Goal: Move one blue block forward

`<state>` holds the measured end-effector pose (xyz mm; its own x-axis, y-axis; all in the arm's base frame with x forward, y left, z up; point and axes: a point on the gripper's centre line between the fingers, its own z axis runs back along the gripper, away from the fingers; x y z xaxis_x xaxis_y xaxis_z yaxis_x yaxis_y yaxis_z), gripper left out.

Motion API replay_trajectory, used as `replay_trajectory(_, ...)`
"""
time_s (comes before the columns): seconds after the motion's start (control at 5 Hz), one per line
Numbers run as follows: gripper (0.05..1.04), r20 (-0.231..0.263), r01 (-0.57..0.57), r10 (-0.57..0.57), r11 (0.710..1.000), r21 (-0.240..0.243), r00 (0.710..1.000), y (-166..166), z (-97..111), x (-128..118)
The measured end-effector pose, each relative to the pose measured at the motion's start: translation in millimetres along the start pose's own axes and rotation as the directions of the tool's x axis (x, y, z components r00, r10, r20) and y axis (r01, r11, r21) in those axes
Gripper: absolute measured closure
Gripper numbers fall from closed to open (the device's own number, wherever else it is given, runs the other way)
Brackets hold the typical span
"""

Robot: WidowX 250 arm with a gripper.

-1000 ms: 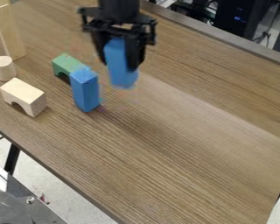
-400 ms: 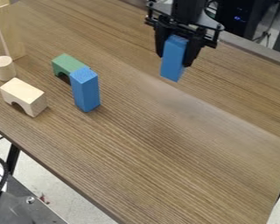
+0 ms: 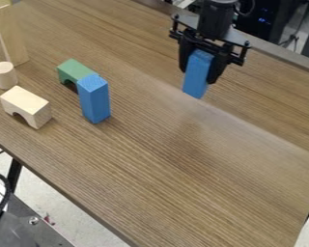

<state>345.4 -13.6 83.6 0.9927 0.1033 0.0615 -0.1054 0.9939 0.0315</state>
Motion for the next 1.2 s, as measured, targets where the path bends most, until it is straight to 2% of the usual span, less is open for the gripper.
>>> replay_trajectory(0.4, 0.485, -0.024, 0.018, -0.019, 0.999, -0.03, 1.0, 3.6, -11.0, 1.1)
replay_trajectory(0.6, 0.485, -0.009, 0.029, -0.029, 0.999, -0.024, 1.0, 5.6, -14.0, 2.4)
replay_trajectory(1.2, 0.485, -0.005, 0.048, -0.048, 0.999, -0.017, 0.999, 8.5, -24.6, -1.6)
